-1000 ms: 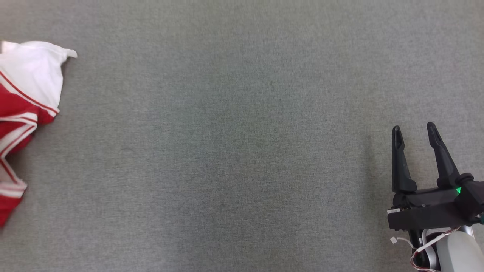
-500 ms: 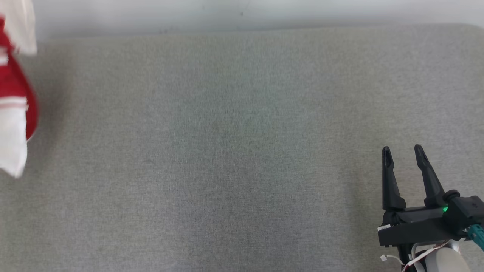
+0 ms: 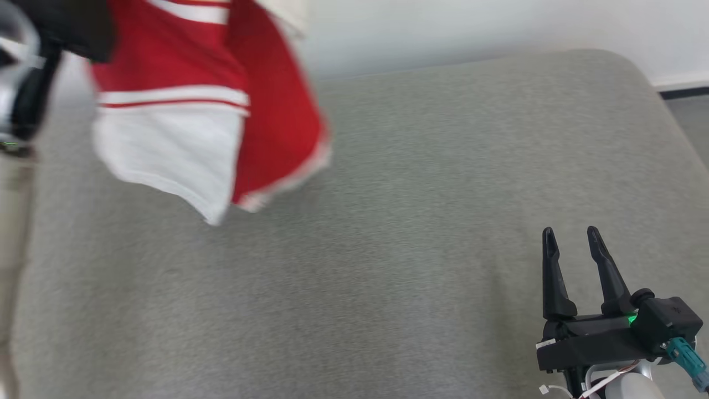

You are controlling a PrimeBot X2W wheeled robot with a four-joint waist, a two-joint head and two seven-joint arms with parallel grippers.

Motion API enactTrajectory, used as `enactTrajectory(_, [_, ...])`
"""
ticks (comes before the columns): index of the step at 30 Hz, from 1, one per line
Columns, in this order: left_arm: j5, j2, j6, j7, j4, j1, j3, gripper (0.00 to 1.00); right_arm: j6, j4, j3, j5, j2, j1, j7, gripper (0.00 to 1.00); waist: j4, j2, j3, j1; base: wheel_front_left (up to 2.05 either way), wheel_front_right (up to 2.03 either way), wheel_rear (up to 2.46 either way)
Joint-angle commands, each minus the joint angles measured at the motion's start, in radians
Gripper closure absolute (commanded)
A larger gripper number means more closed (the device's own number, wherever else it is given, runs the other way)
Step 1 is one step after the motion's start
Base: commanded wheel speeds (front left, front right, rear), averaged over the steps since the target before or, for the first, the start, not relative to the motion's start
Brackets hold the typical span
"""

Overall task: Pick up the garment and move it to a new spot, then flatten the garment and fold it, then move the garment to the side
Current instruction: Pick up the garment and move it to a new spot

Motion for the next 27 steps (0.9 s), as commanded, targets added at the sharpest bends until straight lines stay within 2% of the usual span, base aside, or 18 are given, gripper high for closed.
enactTrajectory(1, [-0.008,-0.018,0.001,0.001,-0.006,-0.004,-0.014,1.00,-0.002,0.000,-0.003,0.006,0.004,0.010,0.000,0.00,-0.072,0.0001,-0.016,0.0002,0.00,0.00,0.00])
enactTrajectory(8, [-0.037,-0.118,0.010,-0.026,0.008,0.078,-0.073,1.00,-0.002,0.003,-0.002,0.011,0.012,0.019,0.000,0.00,-0.164,0.0001,-0.002,0.0002,0.00,0.00,0.00])
enactTrajectory(11, [-0.067,-0.170,0.035,-0.063,0.016,0.149,-0.074,1.00,-0.002,-0.001,-0.010,0.012,0.014,0.020,0.000,0.00,-0.177,0.0001,0.009,0.0002,0.00,0.00,0.00])
enactTrajectory(19, [-0.089,-0.250,0.065,-0.167,0.130,0.405,-0.126,1.00,-0.002,-0.009,-0.008,0.000,0.015,0.003,0.000,0.00,-0.164,0.0001,0.036,0.0002,0.00,0.00,0.00])
enactTrajectory(23, [-0.097,-0.283,0.060,-0.213,0.211,0.516,-0.161,1.00,-0.002,-0.010,-0.005,-0.008,0.014,0.001,0.000,0.00,-0.141,0.0001,0.045,0.0002,0.00,0.00,0.00])
enactTrajectory(27, [-0.097,-0.305,0.051,-0.244,0.253,0.549,-0.186,1.00,-0.002,-0.007,-0.008,-0.010,0.008,-0.001,0.000,0.00,-0.118,0.0001,0.044,0.0002,0.00,0.00,0.00])
